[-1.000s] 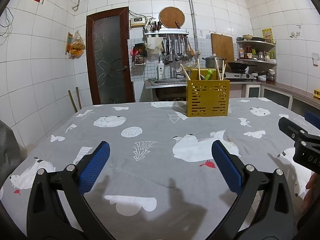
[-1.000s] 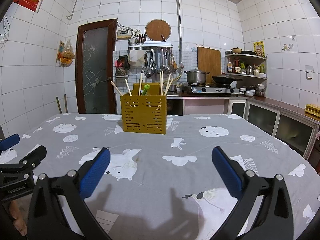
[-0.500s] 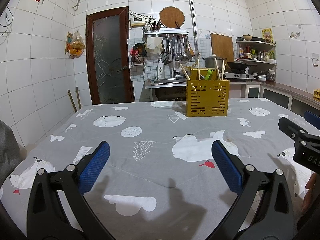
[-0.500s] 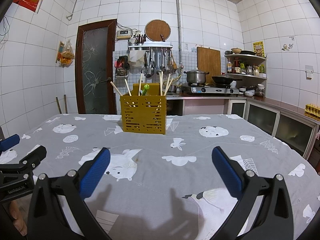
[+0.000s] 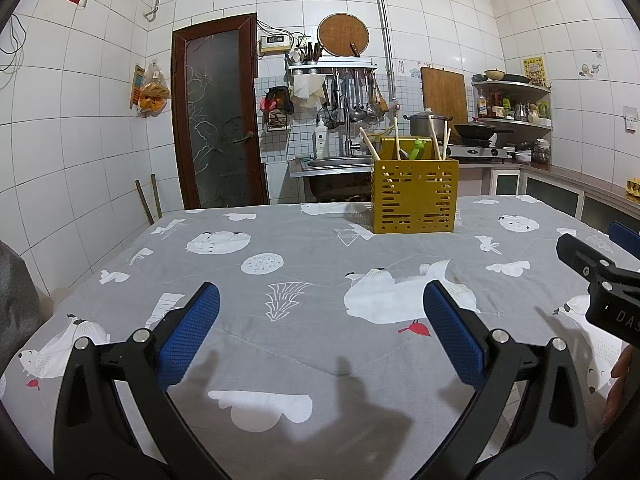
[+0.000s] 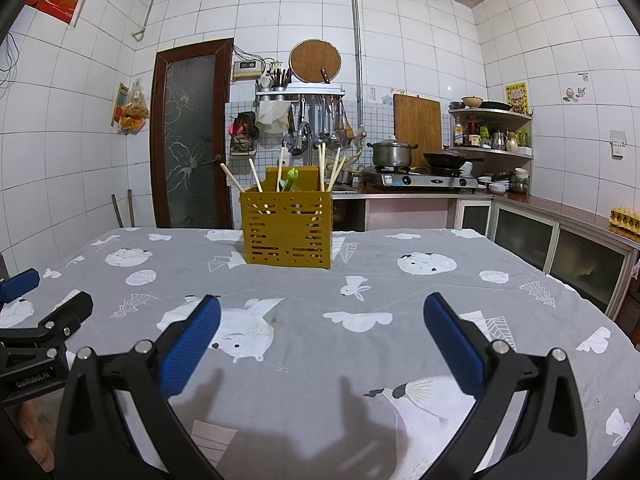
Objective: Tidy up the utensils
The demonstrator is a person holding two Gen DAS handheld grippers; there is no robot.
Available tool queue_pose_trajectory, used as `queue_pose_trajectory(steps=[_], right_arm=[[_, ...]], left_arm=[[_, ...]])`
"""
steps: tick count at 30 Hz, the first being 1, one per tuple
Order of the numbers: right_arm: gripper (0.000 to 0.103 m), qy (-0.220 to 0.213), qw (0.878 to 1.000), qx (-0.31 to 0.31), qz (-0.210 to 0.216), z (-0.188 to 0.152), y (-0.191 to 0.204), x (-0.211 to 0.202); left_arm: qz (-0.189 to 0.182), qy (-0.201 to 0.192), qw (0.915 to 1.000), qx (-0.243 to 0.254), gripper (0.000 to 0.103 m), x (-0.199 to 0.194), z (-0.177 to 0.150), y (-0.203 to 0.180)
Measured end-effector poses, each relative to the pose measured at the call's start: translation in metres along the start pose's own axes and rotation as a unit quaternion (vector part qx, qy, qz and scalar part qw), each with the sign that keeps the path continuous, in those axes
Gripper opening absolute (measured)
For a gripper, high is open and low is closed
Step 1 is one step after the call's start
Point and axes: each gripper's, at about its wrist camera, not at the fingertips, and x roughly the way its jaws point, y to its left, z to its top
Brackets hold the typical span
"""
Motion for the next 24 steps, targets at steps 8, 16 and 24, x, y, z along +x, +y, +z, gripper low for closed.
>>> queue_pose_trajectory(steps=[8, 16, 24], right_arm=[[0.099, 0.001, 1.0, 0.0, 0.0, -0.0002, -0.0002, 0.0003], [0.099, 0.0, 1.0, 0.0, -0.001, 0.0, -0.0003, 0.0], [0.099, 0.0, 1.0, 0.0, -0.001, -0.0002, -0.0003, 0.0002]], left_arm=[[0.0, 0.0, 1.0, 0.0, 0.098, -0.0002, 0.0, -0.001], [0.0, -0.001, 1.0, 0.0, 0.098, -0.0003, 0.0, -0.0011], [0.001, -0.005, 1.0, 0.004, 0.098, -0.0019, 0.0003, -0.0018]])
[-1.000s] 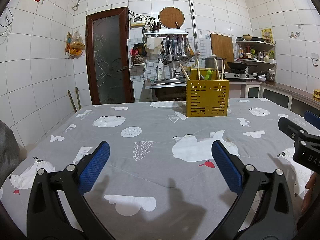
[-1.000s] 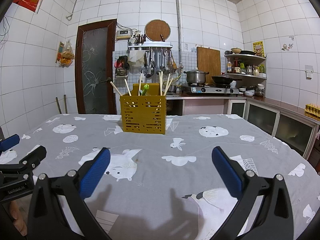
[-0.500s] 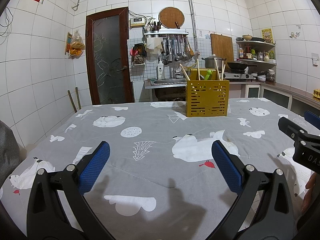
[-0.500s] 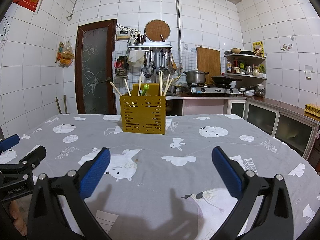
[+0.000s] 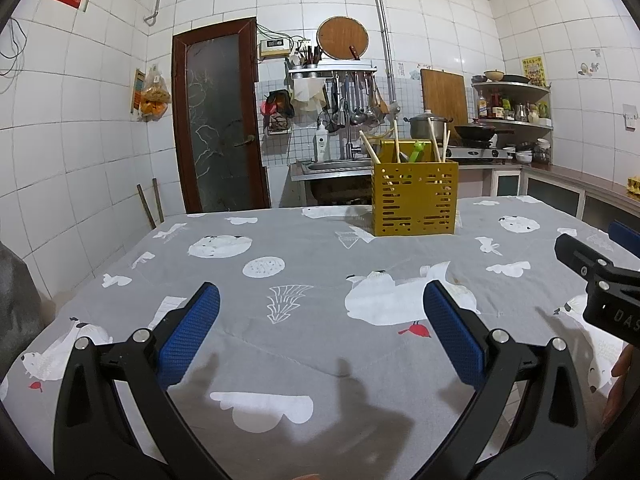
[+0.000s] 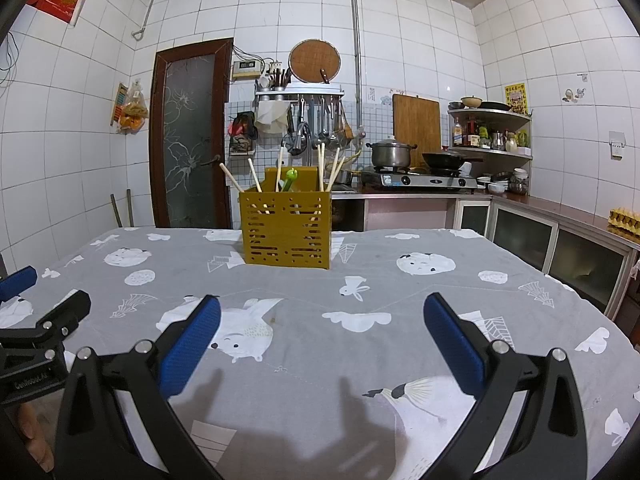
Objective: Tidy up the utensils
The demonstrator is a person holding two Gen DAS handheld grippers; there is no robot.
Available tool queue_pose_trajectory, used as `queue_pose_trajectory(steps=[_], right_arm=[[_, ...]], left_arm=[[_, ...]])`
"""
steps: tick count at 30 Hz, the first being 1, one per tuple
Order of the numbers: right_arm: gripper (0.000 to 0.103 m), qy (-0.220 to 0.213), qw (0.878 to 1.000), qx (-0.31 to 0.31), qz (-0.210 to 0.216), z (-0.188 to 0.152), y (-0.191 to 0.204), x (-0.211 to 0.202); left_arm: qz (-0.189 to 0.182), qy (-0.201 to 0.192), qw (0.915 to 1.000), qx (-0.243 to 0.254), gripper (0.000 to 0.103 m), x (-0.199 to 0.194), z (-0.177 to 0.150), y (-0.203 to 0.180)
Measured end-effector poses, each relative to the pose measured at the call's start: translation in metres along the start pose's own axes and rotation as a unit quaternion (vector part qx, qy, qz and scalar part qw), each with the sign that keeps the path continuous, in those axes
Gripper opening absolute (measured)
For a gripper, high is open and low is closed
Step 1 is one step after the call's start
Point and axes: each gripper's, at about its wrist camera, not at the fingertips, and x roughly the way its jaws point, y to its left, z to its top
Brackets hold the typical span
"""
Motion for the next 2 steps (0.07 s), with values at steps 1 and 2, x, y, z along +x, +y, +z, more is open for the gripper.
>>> queue_pose_trajectory(steps=[1, 2], right_arm=[[0.099, 0.0, 1.0, 0.0, 0.0, -0.0001, 0.0002, -0.0001], [0.099, 0.0, 1.0, 0.0, 0.0, 0.0001, -0.0003, 0.0002]], left_arm=[[0.0, 0.001, 1.0, 0.0, 0.098, 0.0005, 0.0001, 0.0004], [0.0, 0.001, 1.0, 0.0, 0.098, 0.0003, 0.0, 0.0008]])
